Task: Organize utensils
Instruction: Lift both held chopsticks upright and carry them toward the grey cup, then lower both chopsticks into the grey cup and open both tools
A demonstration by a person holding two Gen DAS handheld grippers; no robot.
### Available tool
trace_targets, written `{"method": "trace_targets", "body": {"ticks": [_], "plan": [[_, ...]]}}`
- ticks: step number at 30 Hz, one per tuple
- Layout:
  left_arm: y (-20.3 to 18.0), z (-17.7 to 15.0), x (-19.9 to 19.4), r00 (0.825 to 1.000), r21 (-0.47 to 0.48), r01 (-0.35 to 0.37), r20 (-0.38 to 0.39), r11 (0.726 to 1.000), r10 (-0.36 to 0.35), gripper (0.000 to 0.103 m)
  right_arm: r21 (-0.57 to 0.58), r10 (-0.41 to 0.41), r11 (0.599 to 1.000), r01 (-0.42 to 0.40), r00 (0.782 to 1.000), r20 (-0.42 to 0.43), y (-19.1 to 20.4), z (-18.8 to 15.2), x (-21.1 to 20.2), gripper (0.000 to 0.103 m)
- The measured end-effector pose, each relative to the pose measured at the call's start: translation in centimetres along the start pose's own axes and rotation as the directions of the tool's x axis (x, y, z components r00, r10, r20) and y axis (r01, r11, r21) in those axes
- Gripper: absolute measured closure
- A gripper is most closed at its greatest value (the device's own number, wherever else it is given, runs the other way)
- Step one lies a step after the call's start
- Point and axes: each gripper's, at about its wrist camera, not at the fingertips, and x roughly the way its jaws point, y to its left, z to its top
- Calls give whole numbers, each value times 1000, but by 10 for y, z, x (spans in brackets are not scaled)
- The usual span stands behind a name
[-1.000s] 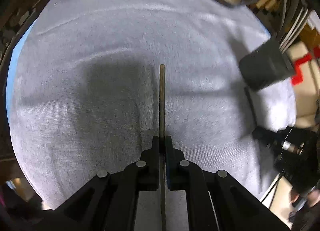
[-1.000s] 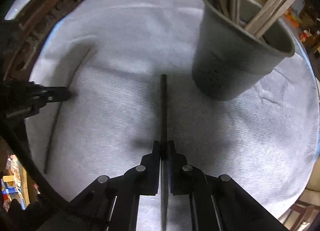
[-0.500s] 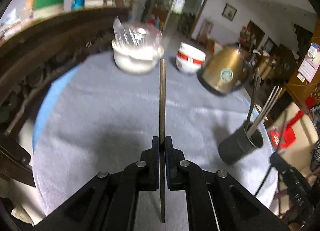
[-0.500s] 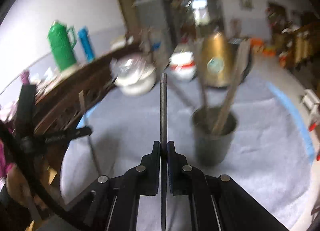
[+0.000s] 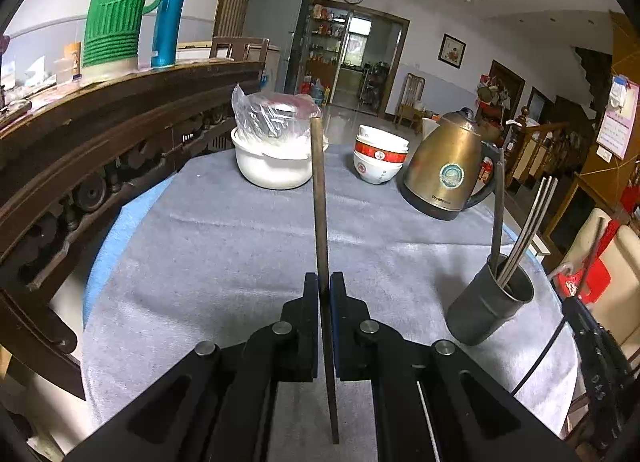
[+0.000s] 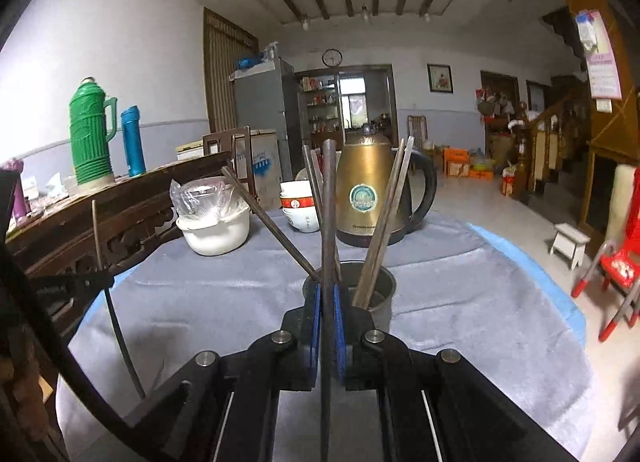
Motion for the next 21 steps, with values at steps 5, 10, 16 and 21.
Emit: {"method": "trace_targets", "body": {"ticks": [5, 10, 16, 21], "plan": [[9, -6, -19, 1000, -19, 3, 6, 1000, -3, 97, -10, 13, 1000, -13, 1000, 7, -4, -3, -32, 95], [15, -8, -32, 1000, -50, 21, -13, 999, -22, 97, 15, 23, 1000, -23, 1000, -10, -11, -6, -52, 95], [22, -13, -43, 999, -90, 27, -22, 996, -29, 97, 75, 29, 997, -27, 999, -24, -19, -8, -61, 95], [19, -11, -44, 999, -88, -1, -41, 996, -3, 97, 109, 35, 993, -33, 999, -11, -25, -4, -65, 95]]}}
